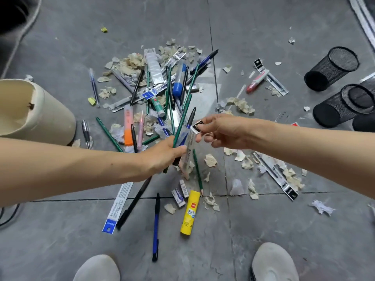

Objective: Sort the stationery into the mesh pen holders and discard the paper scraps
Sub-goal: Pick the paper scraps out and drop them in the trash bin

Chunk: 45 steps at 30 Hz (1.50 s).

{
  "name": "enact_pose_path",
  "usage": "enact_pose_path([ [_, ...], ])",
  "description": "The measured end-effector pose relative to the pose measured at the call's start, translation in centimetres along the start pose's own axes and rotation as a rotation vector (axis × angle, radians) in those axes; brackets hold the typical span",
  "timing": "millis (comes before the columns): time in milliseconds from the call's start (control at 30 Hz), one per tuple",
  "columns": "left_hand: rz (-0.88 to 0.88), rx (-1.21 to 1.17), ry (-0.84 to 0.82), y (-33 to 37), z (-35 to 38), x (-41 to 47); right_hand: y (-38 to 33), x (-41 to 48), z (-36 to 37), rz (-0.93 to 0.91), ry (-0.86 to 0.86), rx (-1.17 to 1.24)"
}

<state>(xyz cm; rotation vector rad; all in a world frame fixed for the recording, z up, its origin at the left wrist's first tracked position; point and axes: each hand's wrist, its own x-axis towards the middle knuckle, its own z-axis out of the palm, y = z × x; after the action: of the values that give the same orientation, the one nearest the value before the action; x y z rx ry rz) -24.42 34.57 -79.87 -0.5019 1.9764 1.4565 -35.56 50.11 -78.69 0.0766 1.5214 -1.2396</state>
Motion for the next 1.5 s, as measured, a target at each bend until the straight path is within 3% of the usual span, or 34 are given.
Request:
enact_pose_path([
  [167,0.068,-0.185,0.075,1.4,-2.9,1.1,-2.4,2.2,1.9,-0.034,0.082,0.083],
  [400,0.045,-0.177,0.096,1.4,-6.8,2.9,-5.3,5.8,3.8,-0.064,0.201,0.108],
  [500,0.01,-0.109,0.119,1.0,-7.9,3.9,-4.9,7.1,4.0,-0.103,0.328,0.11],
  [600,-0.05,-0.028,0.234,-0.1,-9.3,5.8,-2.8,7.6,3.6,-0.05,0.399,-0.267],
  [700,-0.107,0.034,0.268,-1.0,-10.1,7.4,-0.3,7.5,4.2,0.017,0.276,-0.775],
  [800,-0.089,0.163,0.325,-1.2,-9.6,7.7,1.4,7.1,5.7,0.092,0.177,-1.039],
  [900,-0.066,0.374,0.491,-1.2,-8.4,7.9,2.6,6.9,6.7,0.066,0.249,-1.209],
  [1000,-0.045,0.507,0.605,-1.4,-7.5,7.6,2.5,6.4,6.7,0.05,0.255,-1.16],
  [1067,0.075,0.592,0.637,-1.6,-7.1,7.2,2.1,5.7,6.2,0.009,0.282,-1.103],
  [1200,0.303,0.759,0.481,-2.7,-6.5,6.0,1.1,4.8,4.8,-0.053,0.442,-0.735],
  [1333,0.475,1.134,0.412,-3.4,-6.3,5.5,-0.4,5.8,2.7,-0.044,0.528,-0.522],
  [1433,0.423,1.28,0.378,-3.0,-6.3,5.4,-1.1,6.6,1.8,-0.119,0.516,-0.499],
  [1500,0.358,1.334,0.392,-3.1,-6.2,5.6,-1.1,7.0,1.8,-0.203,0.558,-0.645],
])
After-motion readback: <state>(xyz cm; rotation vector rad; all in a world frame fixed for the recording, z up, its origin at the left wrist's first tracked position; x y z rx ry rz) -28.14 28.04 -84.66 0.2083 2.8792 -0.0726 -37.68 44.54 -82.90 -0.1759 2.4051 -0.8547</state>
